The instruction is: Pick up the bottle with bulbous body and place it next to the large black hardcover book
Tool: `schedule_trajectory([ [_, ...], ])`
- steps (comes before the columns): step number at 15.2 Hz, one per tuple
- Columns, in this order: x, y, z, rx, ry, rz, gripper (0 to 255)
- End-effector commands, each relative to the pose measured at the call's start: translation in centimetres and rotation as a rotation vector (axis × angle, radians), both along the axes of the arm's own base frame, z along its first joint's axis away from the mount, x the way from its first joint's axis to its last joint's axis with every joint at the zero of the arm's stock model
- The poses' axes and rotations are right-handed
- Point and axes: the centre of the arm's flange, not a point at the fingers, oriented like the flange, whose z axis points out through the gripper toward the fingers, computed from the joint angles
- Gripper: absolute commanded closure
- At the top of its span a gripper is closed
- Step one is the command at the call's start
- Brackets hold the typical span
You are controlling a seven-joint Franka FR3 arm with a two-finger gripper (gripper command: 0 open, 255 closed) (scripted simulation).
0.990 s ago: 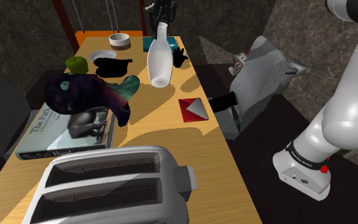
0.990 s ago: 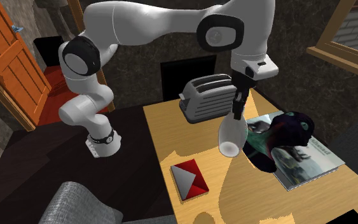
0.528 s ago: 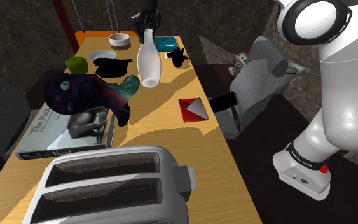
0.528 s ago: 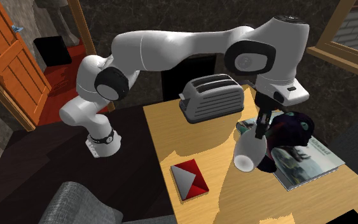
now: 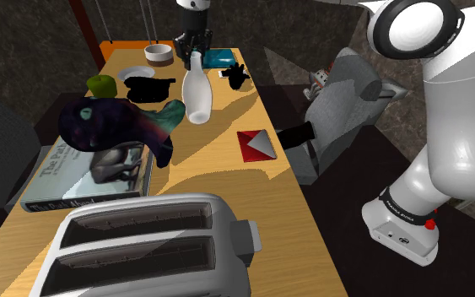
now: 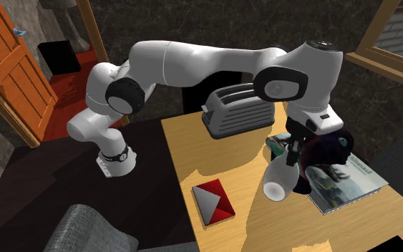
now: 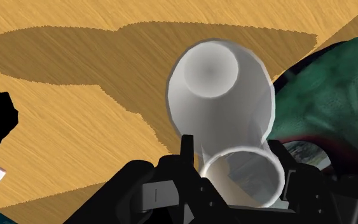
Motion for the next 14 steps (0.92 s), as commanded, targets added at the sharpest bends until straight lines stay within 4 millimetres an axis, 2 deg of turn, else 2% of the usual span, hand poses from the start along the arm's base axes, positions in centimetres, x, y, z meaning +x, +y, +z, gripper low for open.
schedule_trajectory([
  [1, 0.0, 0.0, -1.2, 0.001, -0.001, 0.000, 255],
  [14, 0.0, 0.0, -8.3, 0.001, -0.001, 0.000, 255],
])
